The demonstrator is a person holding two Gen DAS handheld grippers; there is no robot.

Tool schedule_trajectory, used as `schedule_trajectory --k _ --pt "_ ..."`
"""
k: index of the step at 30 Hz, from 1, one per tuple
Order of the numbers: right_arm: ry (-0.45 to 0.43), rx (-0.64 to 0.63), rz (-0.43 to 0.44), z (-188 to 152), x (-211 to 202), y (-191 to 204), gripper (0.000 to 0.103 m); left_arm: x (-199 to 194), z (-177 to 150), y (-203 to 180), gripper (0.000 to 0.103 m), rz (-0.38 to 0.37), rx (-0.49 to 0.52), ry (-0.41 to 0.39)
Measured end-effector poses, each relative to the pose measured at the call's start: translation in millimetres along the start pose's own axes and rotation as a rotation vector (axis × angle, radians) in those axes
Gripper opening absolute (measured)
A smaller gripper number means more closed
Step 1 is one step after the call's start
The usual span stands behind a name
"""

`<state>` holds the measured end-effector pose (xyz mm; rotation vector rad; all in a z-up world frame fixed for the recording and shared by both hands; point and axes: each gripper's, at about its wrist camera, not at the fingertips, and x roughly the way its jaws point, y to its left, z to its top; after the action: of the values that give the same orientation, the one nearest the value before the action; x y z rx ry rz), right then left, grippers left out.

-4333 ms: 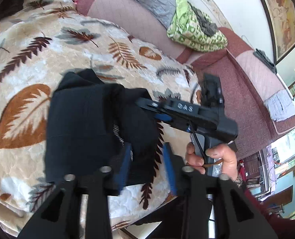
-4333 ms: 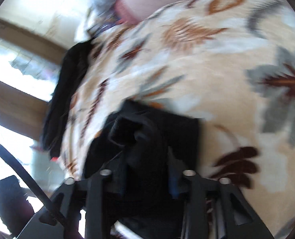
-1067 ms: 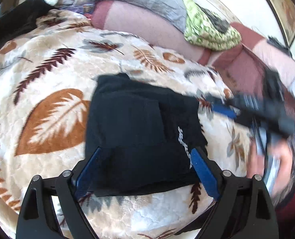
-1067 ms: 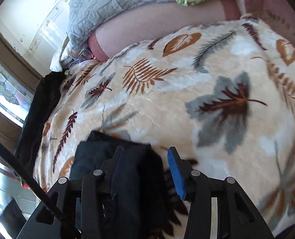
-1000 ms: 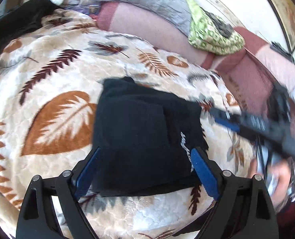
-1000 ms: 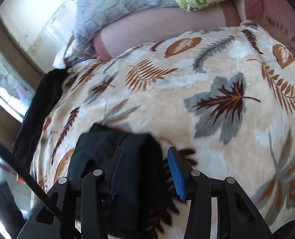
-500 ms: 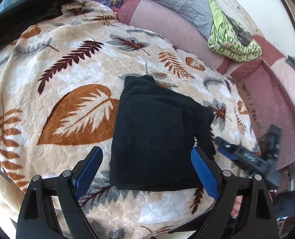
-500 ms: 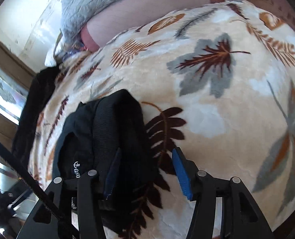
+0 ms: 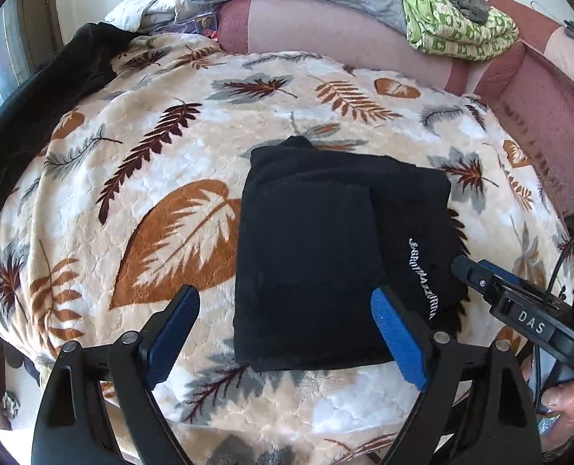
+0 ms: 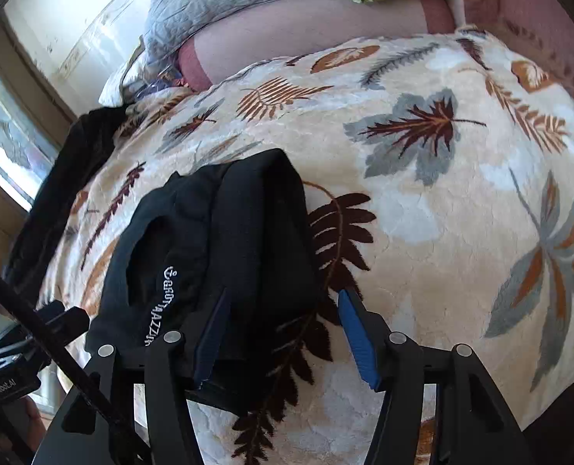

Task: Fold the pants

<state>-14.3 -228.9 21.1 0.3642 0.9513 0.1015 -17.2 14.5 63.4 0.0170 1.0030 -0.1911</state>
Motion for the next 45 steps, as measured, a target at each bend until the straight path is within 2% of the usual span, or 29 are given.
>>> schedule_trajectory --k 5,23,26,28,32,36,40,45 --pt "-0.004 -0.018 -0.023 -3.8 -1.6 3.5 0.069 2.9 -2.5 -1.4 0.090 0.013 0.011 0.014" --pt "0.027 0.020 -0.020 -4.6 5.0 -4.3 0.076 12.5 -2.5 2.0 0.090 -0.021 -0.019 0.070" --pt "0.030 0.021 -0.018 -4.1 5.9 -5.6 0.077 11.2 1.1 9.6 0.090 -0.045 -0.050 0.067" --pt "0.035 0.032 -0.008 -3.7 7.1 -8.3 0.078 10.9 6.0 24.2 0.090 -0.065 -0.106 0.060" --pt "0.041 0.093 0.032 -2.3 8.9 -22.5 0.079 17.2 13.9 62.3 0.089 -0.123 -0.235 0.054" --pt "0.028 0.128 0.068 -1.0 6.9 -33.2 0.079 30.8 19.3 84.5 0.089 -0.211 -0.310 0.060" --pt "0.022 0.166 0.129 0.0 7.3 -40.7 0.080 47.2 24.3 87.8 0.089 -0.283 -0.327 0.078" --pt "0.019 0.282 0.276 1.1 11.7 -63.7 0.080 72.7 29.0 78.8 0.089 -0.318 -0.305 0.105"
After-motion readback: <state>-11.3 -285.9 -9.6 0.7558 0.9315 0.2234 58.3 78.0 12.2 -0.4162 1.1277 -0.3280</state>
